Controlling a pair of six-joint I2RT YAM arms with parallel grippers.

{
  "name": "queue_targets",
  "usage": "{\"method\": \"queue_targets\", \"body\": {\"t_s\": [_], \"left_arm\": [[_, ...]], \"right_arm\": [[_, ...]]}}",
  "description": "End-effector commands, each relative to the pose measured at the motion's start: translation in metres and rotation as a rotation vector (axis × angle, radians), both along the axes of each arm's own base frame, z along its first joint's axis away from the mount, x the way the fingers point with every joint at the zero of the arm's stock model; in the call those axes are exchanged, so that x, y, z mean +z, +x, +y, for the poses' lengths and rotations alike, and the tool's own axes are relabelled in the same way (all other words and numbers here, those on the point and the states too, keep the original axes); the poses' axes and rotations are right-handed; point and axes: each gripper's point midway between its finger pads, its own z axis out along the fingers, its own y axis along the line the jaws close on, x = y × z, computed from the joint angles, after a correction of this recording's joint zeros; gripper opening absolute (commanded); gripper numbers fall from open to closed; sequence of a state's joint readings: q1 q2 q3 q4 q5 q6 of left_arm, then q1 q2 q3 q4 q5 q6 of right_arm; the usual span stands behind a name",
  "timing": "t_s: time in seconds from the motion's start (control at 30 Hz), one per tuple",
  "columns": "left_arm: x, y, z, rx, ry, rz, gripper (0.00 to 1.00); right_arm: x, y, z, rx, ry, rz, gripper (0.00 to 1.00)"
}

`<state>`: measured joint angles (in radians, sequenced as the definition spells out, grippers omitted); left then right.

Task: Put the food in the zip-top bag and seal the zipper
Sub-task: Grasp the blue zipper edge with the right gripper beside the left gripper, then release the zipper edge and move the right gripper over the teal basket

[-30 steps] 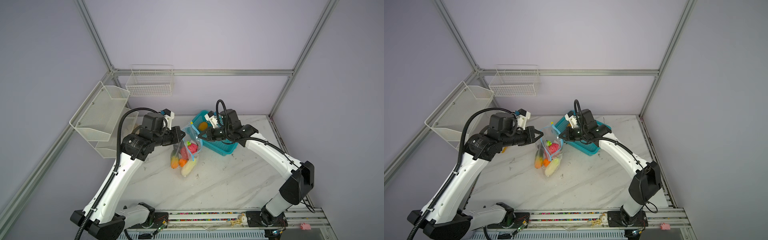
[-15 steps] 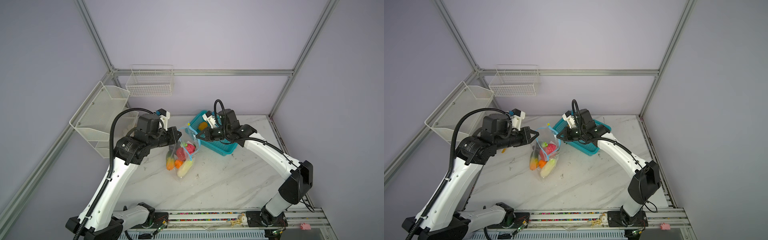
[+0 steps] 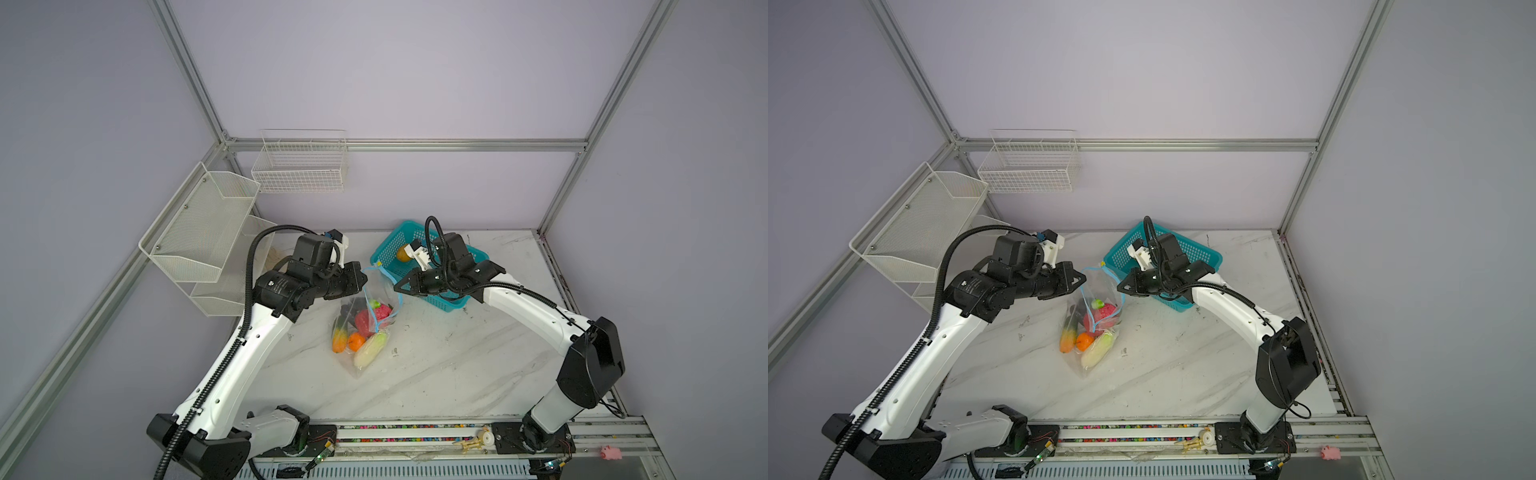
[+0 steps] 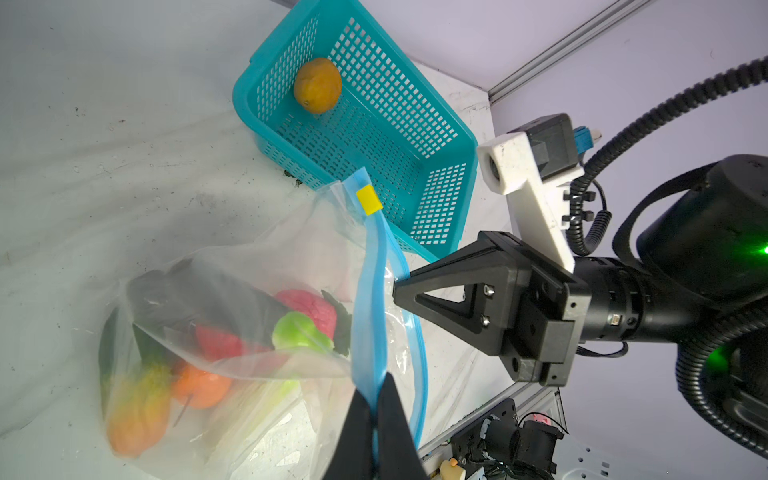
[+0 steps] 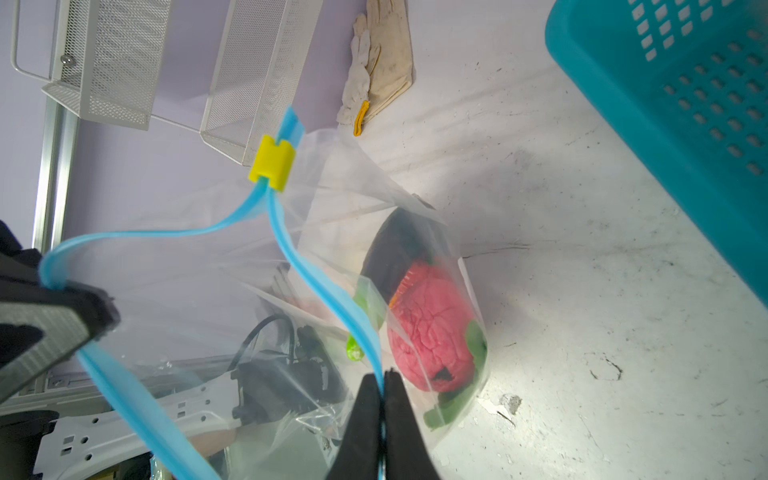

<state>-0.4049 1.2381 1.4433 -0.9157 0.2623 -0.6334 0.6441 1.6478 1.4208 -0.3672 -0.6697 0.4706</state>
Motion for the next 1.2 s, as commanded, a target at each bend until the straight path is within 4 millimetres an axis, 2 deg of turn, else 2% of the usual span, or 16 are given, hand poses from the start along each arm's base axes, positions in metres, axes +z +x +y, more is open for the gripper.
{"method": "queue_targets", "body": {"t_s": [0.0,0.1,0.23,0.37,0.47,0.53,0.87,1.0,1.17], "left_arm": [[-0.005,0.007,-0.006,-0.027,-0.019,-0.023,0.0],[-0.01,0.006,-0.006,-0.025,-0.026,-0.017,0.0],[-0.02,0.006,-0.007,-0.026,-0.031,-0.002,0.0],[-0.032,0.007,-0.008,-0.025,-0.028,0.02,0.0],[-0.039,0.009,-0.011,-0.029,-0.036,0.03,0.0],[-0.042,0.011,-0.013,-0.033,-0.043,0.036,0.0],[-0.054,0.017,-0.018,-0.044,-0.038,0.062,0.0],[-0.056,0.02,-0.021,-0.051,-0.042,0.072,0.0],[-0.058,0.021,-0.024,-0.06,-0.046,0.082,0.0]], "right_arm": [[0.006,0.007,0.002,0.001,0.022,-0.027,0.12],[0.009,0.012,-0.004,-0.01,0.022,-0.036,0.15],[0.015,0.021,-0.022,-0.029,0.027,-0.07,0.29],[0.031,0.044,-0.049,-0.094,0.03,-0.134,0.36],[0.041,0.064,-0.059,-0.153,-0.002,-0.217,0.46],[0.039,0.082,-0.063,-0.202,-0.047,-0.259,0.5],[0.002,0.173,-0.073,-0.383,-0.279,-0.402,0.54],[-0.022,0.201,-0.069,-0.404,-0.327,-0.421,0.56],[-0.057,0.225,-0.056,-0.384,-0.355,-0.405,0.57]]}}
